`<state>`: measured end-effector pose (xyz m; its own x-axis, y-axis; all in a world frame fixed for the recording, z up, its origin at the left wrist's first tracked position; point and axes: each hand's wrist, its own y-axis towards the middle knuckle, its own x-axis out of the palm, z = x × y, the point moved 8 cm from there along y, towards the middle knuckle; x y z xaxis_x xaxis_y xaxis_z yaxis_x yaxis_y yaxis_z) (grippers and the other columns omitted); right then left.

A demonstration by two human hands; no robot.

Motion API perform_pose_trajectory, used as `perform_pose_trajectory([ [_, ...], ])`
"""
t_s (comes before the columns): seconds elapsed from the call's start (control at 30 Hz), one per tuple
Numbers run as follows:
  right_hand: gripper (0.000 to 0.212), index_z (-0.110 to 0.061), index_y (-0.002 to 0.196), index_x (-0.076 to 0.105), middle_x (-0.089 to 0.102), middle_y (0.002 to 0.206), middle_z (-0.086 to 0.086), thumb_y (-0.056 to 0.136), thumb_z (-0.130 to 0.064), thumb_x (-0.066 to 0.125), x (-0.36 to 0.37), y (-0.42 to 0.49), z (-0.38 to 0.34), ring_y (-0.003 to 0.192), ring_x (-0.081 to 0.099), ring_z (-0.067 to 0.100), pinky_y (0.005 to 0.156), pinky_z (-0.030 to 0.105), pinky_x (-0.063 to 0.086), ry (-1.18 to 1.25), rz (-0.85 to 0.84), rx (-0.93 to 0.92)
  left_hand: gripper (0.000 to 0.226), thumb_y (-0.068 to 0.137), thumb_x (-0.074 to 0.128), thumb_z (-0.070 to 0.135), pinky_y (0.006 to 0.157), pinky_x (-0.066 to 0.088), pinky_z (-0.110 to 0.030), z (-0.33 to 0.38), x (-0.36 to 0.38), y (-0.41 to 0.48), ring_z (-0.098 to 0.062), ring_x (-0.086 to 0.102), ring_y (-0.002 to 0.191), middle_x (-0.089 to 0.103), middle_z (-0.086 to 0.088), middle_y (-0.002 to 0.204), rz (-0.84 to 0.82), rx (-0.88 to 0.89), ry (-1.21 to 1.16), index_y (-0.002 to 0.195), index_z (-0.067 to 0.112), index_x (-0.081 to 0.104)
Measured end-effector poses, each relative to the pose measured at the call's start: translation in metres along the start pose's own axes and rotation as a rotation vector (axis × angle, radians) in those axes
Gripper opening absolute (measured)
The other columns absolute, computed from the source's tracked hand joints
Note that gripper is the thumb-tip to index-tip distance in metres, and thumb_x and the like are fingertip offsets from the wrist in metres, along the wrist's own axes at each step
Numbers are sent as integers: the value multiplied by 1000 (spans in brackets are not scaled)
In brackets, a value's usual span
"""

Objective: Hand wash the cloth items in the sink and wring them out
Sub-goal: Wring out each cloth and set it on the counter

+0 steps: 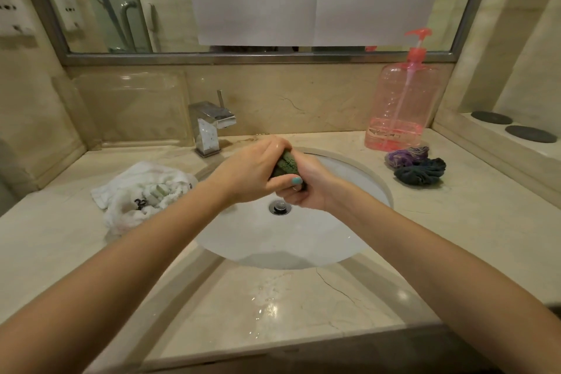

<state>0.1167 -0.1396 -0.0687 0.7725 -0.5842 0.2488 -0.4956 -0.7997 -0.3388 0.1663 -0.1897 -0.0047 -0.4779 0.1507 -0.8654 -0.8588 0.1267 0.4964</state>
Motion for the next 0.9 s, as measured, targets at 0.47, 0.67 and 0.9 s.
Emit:
perform_pose_trajectory([
  [0.47, 64, -16, 49, 40, 40, 42, -3, 106, -41, 22, -14, 10, -11, 42, 35, 12, 48, 24, 26, -183, 355, -511, 34, 90, 20, 43, 45, 20, -27, 0, 12, -28, -16, 36, 45, 37, 5, 50, 501, -516, -163, 75, 15, 33],
  [0.67, 60, -17, 46, 33, 37, 37, -11, 105, -30, 26, -9, 0, -28, 42, 35, 10, 49, 28, 30, -485, 416, -787, 34, 98, 37, 22, 50, 22, -30, -7, 19, -33, -12, 36, 50, 37, 3, 54, 531, -668, -454, 66, 22, 27],
  [0.9, 57, -17, 51, 39, 43, 45, -6, 105, -25, 26, -2, -6, -45, 45, 43, 9, 52, 25, 31, -877, 349, -924, 23, 89, 38, 29, 53, 29, -26, -12, 34, -31, -10, 32, 56, 37, 2, 61, 538, -728, -797, 71, 16, 32],
])
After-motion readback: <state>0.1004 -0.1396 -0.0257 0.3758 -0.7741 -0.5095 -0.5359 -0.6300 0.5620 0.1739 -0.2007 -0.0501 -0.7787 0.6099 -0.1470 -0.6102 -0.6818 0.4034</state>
